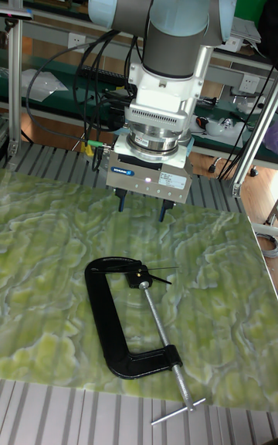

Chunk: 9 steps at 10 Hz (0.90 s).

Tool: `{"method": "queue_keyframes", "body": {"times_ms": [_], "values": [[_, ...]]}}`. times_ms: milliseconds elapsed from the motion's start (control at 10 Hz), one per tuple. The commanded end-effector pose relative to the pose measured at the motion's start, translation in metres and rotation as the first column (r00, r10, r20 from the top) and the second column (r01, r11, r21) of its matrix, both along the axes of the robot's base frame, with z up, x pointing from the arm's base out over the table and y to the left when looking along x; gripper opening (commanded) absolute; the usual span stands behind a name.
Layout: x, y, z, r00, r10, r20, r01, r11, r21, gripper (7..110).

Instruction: Turn the hands of a clock

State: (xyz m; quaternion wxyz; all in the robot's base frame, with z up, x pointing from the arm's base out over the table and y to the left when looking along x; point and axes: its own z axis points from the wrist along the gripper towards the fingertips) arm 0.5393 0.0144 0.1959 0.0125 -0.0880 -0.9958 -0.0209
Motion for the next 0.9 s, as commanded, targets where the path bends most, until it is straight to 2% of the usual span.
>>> {"method": "queue_keyframes", "body": {"times_ms": [0, 800], "values": [[0.0007, 0.0022, 0.0010, 1.000, -0.004, 0.002, 0.004, 1.000, 0.011, 7], [0.0002, -0.0007, -0.0029, 1.000, 0.006, -0.002, -0.006, 1.000, -0.001, 7]]}}
